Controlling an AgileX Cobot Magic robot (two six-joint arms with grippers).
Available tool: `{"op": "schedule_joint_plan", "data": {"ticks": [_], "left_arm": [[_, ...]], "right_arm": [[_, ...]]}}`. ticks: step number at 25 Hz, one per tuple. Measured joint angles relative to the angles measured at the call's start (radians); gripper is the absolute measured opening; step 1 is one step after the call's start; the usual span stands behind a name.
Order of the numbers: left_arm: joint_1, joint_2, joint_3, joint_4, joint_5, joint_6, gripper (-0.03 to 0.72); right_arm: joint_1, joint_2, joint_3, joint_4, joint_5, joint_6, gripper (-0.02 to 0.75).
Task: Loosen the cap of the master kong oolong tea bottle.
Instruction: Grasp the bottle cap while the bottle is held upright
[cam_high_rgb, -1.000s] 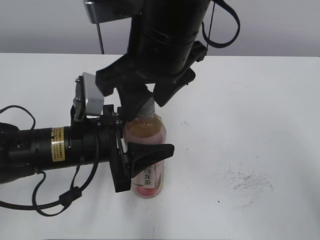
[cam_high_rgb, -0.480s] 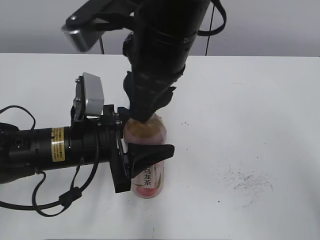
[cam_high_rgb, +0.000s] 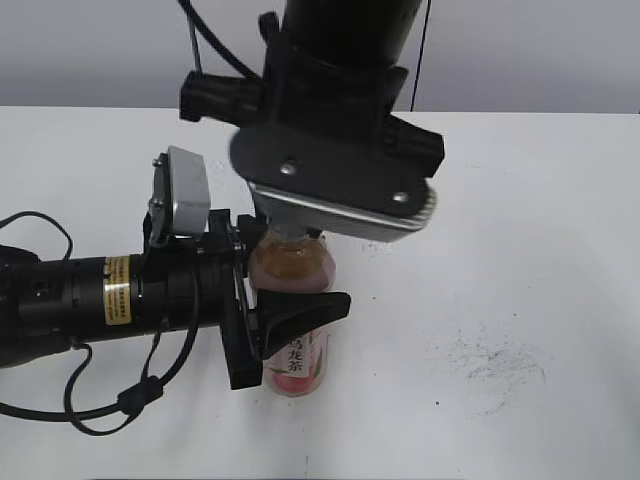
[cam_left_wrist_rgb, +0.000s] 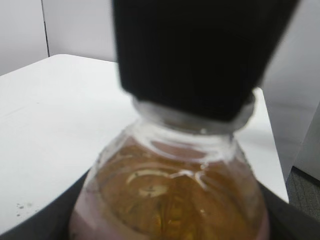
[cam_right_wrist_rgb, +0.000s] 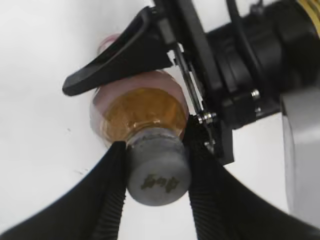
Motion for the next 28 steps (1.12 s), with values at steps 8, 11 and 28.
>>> {"op": "schedule_joint_plan", "data": {"ticks": [8, 11, 28], "left_arm": [[0.000, 0.000, -0.001, -0.004, 0.001, -0.007, 0.445], [0.000, 0.000, -0.001, -0.003, 0.001, -0.008, 0.445], [0.000, 0.000, -0.001, 0.003, -0.001, -0.010, 0.445]], "right_arm": [[0.000, 0.000, -0.001, -0.024, -0.006, -0.004, 0.281], [0.000, 0.000, -0.001, -0.055, -0.006, 0.294, 0.375], [-0.003, 0.000, -0.001, 0.075, -0.007, 2.188, 0.575]]}}
